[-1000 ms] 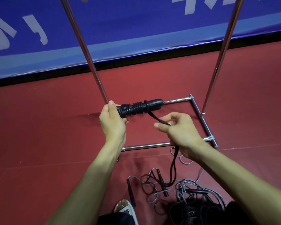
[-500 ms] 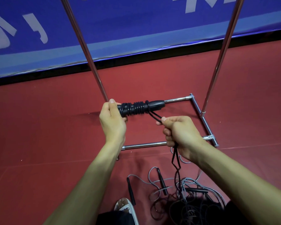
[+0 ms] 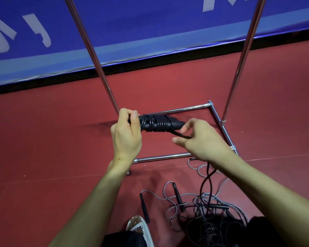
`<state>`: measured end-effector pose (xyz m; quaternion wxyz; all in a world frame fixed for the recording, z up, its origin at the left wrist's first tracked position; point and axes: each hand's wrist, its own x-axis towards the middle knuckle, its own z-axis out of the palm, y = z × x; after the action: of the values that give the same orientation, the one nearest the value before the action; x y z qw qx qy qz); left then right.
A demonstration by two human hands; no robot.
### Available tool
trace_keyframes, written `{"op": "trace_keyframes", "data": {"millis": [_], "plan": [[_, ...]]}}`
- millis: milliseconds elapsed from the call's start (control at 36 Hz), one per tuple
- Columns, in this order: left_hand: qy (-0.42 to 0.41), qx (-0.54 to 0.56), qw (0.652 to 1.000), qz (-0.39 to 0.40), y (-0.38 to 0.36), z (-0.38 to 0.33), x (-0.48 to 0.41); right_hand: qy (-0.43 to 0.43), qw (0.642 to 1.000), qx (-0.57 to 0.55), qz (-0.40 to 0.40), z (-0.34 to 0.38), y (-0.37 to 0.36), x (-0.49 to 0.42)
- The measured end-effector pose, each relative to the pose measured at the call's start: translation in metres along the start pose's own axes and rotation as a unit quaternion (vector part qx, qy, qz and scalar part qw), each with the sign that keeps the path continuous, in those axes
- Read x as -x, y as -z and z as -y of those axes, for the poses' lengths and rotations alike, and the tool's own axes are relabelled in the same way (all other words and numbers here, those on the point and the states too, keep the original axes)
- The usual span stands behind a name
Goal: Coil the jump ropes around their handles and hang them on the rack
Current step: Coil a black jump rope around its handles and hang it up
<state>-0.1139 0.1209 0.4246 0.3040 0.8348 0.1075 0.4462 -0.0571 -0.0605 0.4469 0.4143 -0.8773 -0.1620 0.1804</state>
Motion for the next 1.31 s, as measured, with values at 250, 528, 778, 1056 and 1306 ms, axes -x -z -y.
{"op": "trace_keyframes", "data": {"millis": [250, 528, 778, 1056, 1306], "plan": [[-0.031, -0.003, 0.999, 0.031, 0.007, 0.002, -0.001, 0.113, 0.978, 0.170, -0.037, -0.001, 0.017, -0.006], [-0.038, 0.021, 0.997, 0.063, 0.016, 0.003, -0.003, 0.009, 0.965, -0.215, 0.147, 0.011, 0.038, -0.011], [-0.012, 0.050, 0.994, 0.097, 0.016, 0.002, -0.002, 0.239, 0.958, 0.145, 0.070, 0.007, 0.046, -0.014], [0.047, 0.126, 0.979, 0.152, 0.022, -0.012, 0.000, 0.302, 0.935, 0.067, 0.175, 0.002, 0.060, -0.017], [0.124, 0.269, 0.942, 0.159, 0.025, -0.025, -0.005, 0.253, 0.922, -0.183, 0.228, 0.001, 0.063, -0.011]]}}
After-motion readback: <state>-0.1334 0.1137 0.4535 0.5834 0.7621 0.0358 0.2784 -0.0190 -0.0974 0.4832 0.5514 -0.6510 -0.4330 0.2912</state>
